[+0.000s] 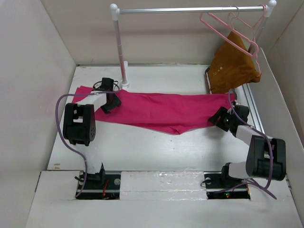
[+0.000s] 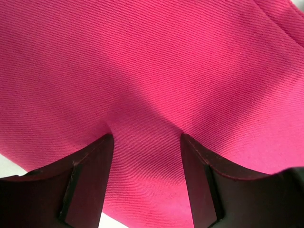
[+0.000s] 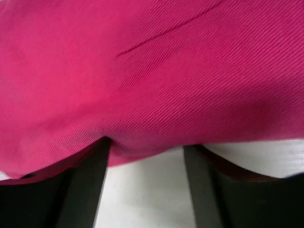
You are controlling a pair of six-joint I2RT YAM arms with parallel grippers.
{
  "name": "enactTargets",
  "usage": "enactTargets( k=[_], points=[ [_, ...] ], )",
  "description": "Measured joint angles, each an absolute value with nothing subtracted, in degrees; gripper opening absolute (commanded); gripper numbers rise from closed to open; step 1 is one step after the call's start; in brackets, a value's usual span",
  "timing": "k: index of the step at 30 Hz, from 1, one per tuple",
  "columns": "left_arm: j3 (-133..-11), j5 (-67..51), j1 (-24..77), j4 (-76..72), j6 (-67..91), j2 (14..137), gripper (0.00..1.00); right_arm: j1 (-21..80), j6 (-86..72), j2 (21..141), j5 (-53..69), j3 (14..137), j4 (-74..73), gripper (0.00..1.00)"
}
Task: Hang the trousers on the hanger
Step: Fold the trousers at the center of the board.
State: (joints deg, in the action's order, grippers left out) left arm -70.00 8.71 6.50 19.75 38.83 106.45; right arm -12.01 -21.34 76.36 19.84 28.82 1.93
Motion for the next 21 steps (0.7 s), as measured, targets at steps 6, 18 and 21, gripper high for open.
enactTargets(
  k=[6,18,21],
  points=[
    [-69.89,8.43,5.82,19.53,38.48,106.56,0.54,-9.67,-26.87,79.37,15.79,29.19,4.34,0.10],
    [-56.95,-5.26,-4.23,13.15,39.99,97.67,0.54,-16.80,-21.30,66.52,20.08,25.65,-9.43,0.00],
    [-52.18,-8.67,-8.14,12.86,40.05,93.78,0.54,-23.11,-18.04,58.30,22.90,23.05,-15.18,0.00]
  ],
)
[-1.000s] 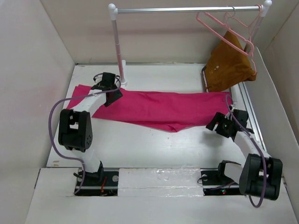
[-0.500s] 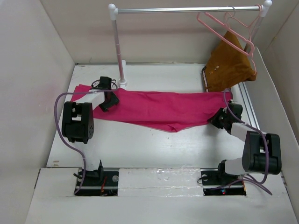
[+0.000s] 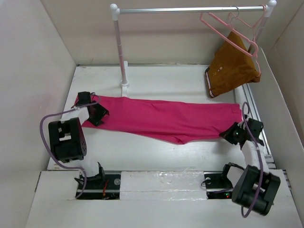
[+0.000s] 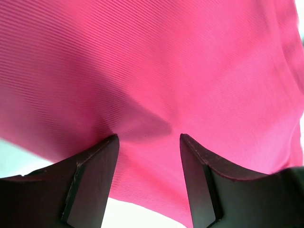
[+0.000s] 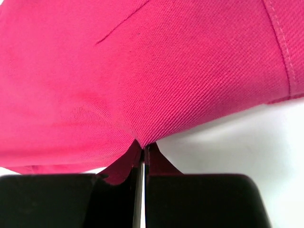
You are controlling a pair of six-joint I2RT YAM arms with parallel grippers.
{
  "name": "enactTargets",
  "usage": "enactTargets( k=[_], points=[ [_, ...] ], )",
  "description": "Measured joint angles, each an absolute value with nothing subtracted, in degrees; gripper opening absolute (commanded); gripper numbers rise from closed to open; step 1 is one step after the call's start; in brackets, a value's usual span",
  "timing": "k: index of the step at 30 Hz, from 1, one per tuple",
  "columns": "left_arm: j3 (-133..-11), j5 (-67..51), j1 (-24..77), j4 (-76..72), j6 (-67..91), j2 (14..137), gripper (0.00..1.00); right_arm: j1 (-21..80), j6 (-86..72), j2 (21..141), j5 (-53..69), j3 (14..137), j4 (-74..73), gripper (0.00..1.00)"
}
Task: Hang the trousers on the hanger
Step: Fold the trousers at the center of the board.
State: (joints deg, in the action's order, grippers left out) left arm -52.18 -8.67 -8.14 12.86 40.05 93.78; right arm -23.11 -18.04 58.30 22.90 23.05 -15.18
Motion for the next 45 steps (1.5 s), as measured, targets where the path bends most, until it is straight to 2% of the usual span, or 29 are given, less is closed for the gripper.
enactTargets(
  k=[2,3,4,5,8,11,14,19,25,34,37,41,43,45],
  points=[
    [-49.41,-9.91,-10.85,13.58,39.99,91.20,0.54,-27.79,-15.00,54.02,24.82,22.17,-21.12,0.00],
    [-48.47,-10.28,-11.86,14.98,39.62,90.06,0.54,-29.87,-13.37,52.23,25.36,22.00,-23.97,0.26],
    [-47.62,-10.26,-12.71,15.05,39.59,89.03,0.54,-31.46,-11.77,50.70,25.58,22.00,-26.59,0.26],
    [-46.98,-10.57,-13.15,15.70,39.46,88.01,0.55,-32.45,-10.15,50.00,25.76,22.17,-28.58,0.56],
    [-45.06,-9.47,-13.63,18.61,38.19,84.03,0.55,-34.13,-4.45,51.07,24.97,24.45,-32.73,0.93],
    [-44.69,-7.16,-12.80,24.01,37.54,77.89,0.56,-34.85,-0.54,53.95,24.58,30.09,-36.14,1.00],
    [-46.48,-6.42,-8.38,26.50,37.54,71.26,0.55,-35.90,0.60,54.96,23.99,34.72,-36.60,1.00],
    [-51.59,-7.38,1.91,25.15,38.02,67.24,0.56,-44.71,-0.60,57.04,23.29,34.26,-33.93,1.00],
    [-53.78,-6.55,13.63,23.38,38.00,72.12,0.56,-49.87,-5.08,60.84,22.02,29.71,-29.63,1.00],
    [-52.07,-3.29,16.86,20.16,37.89,82.83,0.55,-49.80,-11.51,66.87,21.37,28.34,-16.29,0.97],
    [-50.02,-0.89,16.51,19.97,37.87,85.06,0.55,-49.30,-13.21,69.04,22.06,27.44,-10.07,0.76],
    [-46.50,1.98,14.24,20.38,37.82,84.90,0.55,-48.29,-14.81,72.51,23.31,26.74,-4.71,0.20],
    [-45.93,3.62,13.08,21.10,38.26,84.82,0.55,-48.29,-15.29,73.23,23.70,26.35,-4.32,0.04],
    [-45.91,5.23,12.71,21.47,38.48,84.27,0.55,-48.21,-15.66,72.60,25.43,26.24,-4.64,0.00]
  ],
)
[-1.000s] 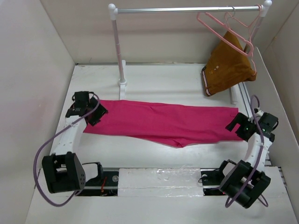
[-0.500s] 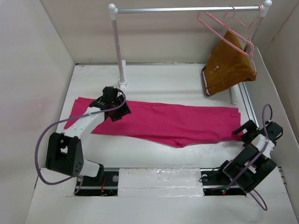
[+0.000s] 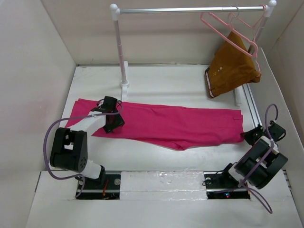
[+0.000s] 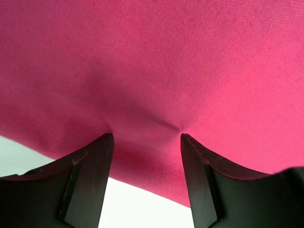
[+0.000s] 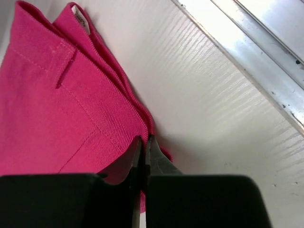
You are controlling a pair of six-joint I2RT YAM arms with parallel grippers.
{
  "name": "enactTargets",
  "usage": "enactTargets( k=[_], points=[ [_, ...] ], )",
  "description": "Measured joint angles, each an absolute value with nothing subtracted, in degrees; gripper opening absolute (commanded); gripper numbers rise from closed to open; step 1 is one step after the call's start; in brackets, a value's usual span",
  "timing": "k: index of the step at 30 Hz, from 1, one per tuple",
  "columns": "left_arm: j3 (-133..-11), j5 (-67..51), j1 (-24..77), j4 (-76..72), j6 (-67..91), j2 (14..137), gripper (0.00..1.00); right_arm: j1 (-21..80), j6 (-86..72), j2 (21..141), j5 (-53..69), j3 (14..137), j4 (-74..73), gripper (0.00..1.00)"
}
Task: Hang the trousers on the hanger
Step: Fold the trousers at the center of the board.
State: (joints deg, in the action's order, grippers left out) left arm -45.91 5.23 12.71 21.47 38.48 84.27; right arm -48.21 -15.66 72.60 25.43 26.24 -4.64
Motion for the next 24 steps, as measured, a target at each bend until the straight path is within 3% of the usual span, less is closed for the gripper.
enactTargets(
  k=[6,10,16,17,19,24],
  points=[
    [-45.71,6.15,13.76,23.00,38.92,82.41,0.46,-47.59,-15.46,63.16,27.81,29.76,-12.51,0.00],
    [-48.31,8.25,25.65,24.77,40.84,80.07,0.43,-40.58,-12.97,58.37,28.49,38.37,-18.94,0.00],
    [-63.00,11.31,43.64,24.77,44.01,87.99,0.21,-28.80,-10.61,50.28,28.64,39.35,-25.04,0.00],
    [-64.16,11.68,45.47,24.38,44.27,89.97,0.11,-26.72,-10.28,49.74,28.80,39.35,-25.93,0.00],
    [-64.62,12.12,47.94,23.90,44.91,93.86,0.01,-21.52,-10.31,48.71,29.30,39.09,-27.16,0.00],
    [-64.84,13.04,50.30,25.28,46.30,102.74,0.00,-8.08,-14.31,45.93,29.52,38.20,-26.41,0.00]
  ],
)
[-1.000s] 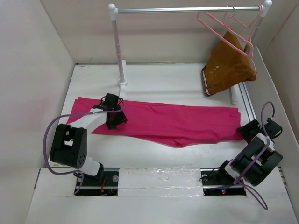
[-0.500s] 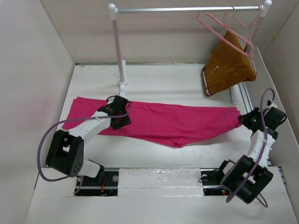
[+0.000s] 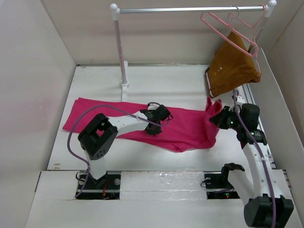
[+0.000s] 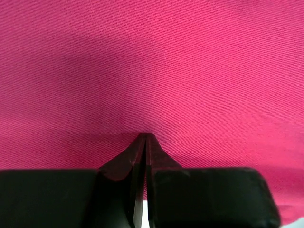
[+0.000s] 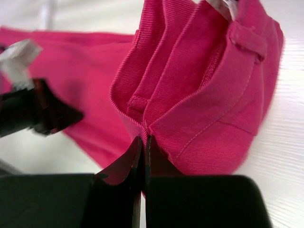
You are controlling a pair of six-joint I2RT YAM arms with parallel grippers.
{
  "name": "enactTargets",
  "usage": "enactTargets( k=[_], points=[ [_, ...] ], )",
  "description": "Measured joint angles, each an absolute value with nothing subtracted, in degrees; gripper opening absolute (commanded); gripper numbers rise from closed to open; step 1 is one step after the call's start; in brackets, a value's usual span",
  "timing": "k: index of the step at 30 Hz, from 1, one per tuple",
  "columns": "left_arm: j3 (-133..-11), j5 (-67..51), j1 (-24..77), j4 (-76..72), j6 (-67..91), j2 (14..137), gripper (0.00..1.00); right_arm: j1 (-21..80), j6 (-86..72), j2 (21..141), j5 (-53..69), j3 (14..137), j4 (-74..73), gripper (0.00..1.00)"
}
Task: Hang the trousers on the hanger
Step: Fold the trousers at the center of the board.
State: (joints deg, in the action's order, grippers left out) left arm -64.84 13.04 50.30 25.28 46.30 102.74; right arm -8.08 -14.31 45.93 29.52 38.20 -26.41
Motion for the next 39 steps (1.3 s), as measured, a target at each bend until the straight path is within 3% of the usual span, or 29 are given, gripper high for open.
enactTargets(
  k=[5,11,19,29,34,39],
  points=[
    [-65.17,15.75,52.05,24.91,47.03,103.33,0.00,6.74,-17.50,47.24,24.56,45.58,-27.03,0.00],
    [-68.38,18.28,55.07,26.57,47.29,105.91,0.00,15.25,-17.76,53.32,19.81,62.78,-26.89,0.00],
    [-76.73,12.80,59.07,26.41,47.92,111.68,0.00,7.49,-17.82,59.07,23.09,79.55,-25.45,0.00],
    [-95.72,3.55,63.31,26.72,48.12,123.28,0.00,2.02,-18.44,60.29,29.36,81.93,-25.10,0.00],
    [-91.64,9.91,64.14,27.66,48.49,116.31,0.00,6.52,-18.94,61.78,28.86,82.04,-23.29,0.00],
    [-76.84,20.80,59.07,31.20,52.31,90.30,0.00,17.98,-18.92,66.63,25.47,83.99,-21.58,0.00]
  ],
)
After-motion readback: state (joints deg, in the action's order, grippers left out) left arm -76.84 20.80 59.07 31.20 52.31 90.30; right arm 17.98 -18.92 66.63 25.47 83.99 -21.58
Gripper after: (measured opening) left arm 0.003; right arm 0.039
